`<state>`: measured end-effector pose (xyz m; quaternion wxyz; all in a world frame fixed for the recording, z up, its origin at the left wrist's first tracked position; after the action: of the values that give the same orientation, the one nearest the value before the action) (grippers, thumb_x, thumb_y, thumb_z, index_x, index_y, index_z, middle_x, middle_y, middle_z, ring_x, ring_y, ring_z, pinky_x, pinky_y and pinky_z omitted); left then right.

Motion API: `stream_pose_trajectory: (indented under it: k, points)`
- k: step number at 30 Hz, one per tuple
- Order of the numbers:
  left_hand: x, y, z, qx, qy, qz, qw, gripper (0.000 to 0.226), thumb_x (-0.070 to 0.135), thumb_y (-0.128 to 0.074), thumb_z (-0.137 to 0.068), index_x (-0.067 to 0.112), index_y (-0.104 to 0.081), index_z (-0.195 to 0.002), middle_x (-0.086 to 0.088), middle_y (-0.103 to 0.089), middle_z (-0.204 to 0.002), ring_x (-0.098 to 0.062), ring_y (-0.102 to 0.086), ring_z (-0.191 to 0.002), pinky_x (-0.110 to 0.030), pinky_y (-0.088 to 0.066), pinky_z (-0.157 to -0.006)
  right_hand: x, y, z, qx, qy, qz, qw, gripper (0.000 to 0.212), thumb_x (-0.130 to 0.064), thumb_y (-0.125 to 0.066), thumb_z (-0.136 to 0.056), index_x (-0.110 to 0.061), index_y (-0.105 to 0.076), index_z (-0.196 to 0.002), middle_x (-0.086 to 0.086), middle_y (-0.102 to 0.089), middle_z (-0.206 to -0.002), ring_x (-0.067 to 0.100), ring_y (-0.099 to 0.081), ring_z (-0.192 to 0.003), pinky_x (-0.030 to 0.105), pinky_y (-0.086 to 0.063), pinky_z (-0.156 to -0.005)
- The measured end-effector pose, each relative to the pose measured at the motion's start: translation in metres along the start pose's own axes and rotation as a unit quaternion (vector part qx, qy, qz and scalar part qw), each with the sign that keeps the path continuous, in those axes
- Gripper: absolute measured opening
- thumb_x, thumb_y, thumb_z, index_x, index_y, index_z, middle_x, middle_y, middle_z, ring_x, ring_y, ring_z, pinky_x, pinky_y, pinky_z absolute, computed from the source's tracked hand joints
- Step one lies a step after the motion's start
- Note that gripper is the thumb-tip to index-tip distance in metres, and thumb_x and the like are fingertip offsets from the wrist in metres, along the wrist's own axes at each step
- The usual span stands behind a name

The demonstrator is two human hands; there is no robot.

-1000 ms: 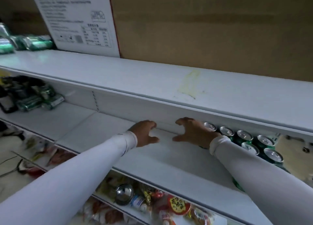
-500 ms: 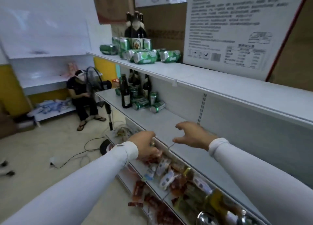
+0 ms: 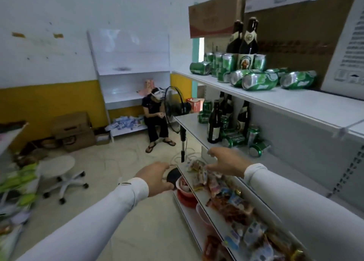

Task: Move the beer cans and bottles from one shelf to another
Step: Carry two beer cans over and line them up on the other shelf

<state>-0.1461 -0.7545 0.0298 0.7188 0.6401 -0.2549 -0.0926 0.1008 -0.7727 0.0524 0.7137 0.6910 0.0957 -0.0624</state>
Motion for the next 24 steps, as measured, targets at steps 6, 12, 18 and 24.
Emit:
stream_pose_trajectory:
  k: [6,12,18,24]
  points:
    - [-0.045,-0.002,-0.089,-0.007,0.007,-0.009,1.000,0.071,0.051,-0.066,-0.081,0.021,-0.040,-0.140,0.000,-0.049,-0.138,-0.019,-0.050,-0.123,-0.030,-0.041,-0.102,0.000,-0.027,-0.094,-0.004,0.014,-0.027,1.000,0.062,-0.048,-0.069,-0.085,-0.019,-0.051,-0.137,0.002,-0.058,-0.134,0.021,-0.056,-0.119,0.037,-0.049,-0.098]
    - [-0.070,0.014,-0.217,-0.027,-0.008,-0.024,0.999,0.071,0.049,-0.066,-0.081,0.021,-0.039,-0.140,0.000,-0.049,-0.137,-0.019,-0.050,-0.122,-0.031,-0.043,-0.101,0.022,-0.022,-0.224,-0.003,0.023,-0.039,0.999,0.065,-0.053,-0.067,-0.084,-0.019,-0.050,-0.137,0.001,-0.057,-0.133,0.021,-0.055,-0.119,0.035,-0.047,-0.096]
    - [-0.121,0.040,-0.319,-0.021,-0.015,-0.034,0.999,0.068,0.050,-0.065,-0.082,0.020,-0.041,-0.138,0.000,-0.051,-0.136,-0.019,-0.053,-0.118,-0.031,-0.045,-0.097,0.032,-0.025,-0.335,-0.007,-0.002,-0.054,0.999,0.065,-0.054,-0.068,-0.081,-0.021,-0.052,-0.135,0.001,-0.058,-0.132,0.021,-0.056,-0.117,0.035,-0.048,-0.095]
    - [-0.174,0.032,-0.409,-0.045,-0.037,-0.013,0.998,0.070,0.052,-0.065,-0.080,0.023,-0.041,-0.138,0.002,-0.051,-0.134,-0.018,-0.053,-0.118,-0.032,-0.045,-0.097,0.033,-0.038,-0.423,-0.021,-0.033,-0.055,0.998,0.063,-0.054,-0.068,-0.082,-0.022,-0.052,-0.134,0.001,-0.058,-0.131,0.022,-0.057,-0.114,0.040,-0.049,-0.096]
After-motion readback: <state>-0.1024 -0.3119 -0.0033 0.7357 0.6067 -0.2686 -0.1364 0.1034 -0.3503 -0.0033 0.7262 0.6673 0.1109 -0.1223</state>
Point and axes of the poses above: each hand's wrist, its own z-axis away from the middle knuckle, its own y-axis out of the back of the hand, x = y × z, the point moved 2 cm from there along -z, towards the middle knuckle
